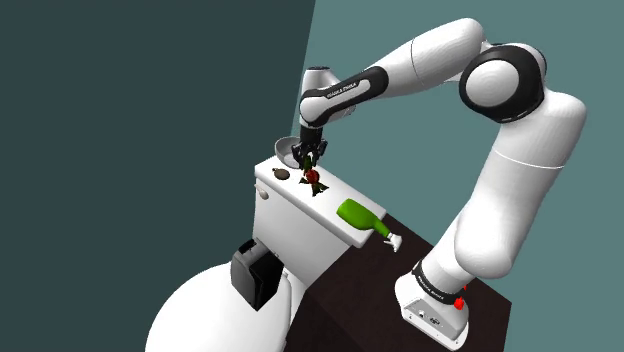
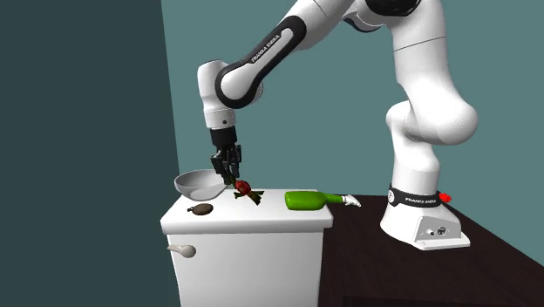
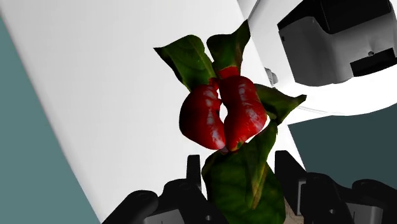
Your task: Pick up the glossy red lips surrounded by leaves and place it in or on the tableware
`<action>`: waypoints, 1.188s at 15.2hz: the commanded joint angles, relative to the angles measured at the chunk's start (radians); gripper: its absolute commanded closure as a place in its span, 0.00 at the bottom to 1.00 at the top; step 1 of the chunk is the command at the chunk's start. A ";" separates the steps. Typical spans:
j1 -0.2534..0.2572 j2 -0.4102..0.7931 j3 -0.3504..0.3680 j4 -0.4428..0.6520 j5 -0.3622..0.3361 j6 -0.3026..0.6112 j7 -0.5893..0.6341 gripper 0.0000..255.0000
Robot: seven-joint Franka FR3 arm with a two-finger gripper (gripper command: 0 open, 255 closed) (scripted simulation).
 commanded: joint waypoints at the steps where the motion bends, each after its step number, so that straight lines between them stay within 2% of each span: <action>1: 0.001 -0.019 -0.001 0.009 -0.003 -0.028 0.002 1.00; 12: 0.004 -0.091 -0.003 0.064 -0.013 -0.155 0.006 1.00; 18: -0.047 0.114 -0.024 0.365 0.016 -0.251 -0.074 1.00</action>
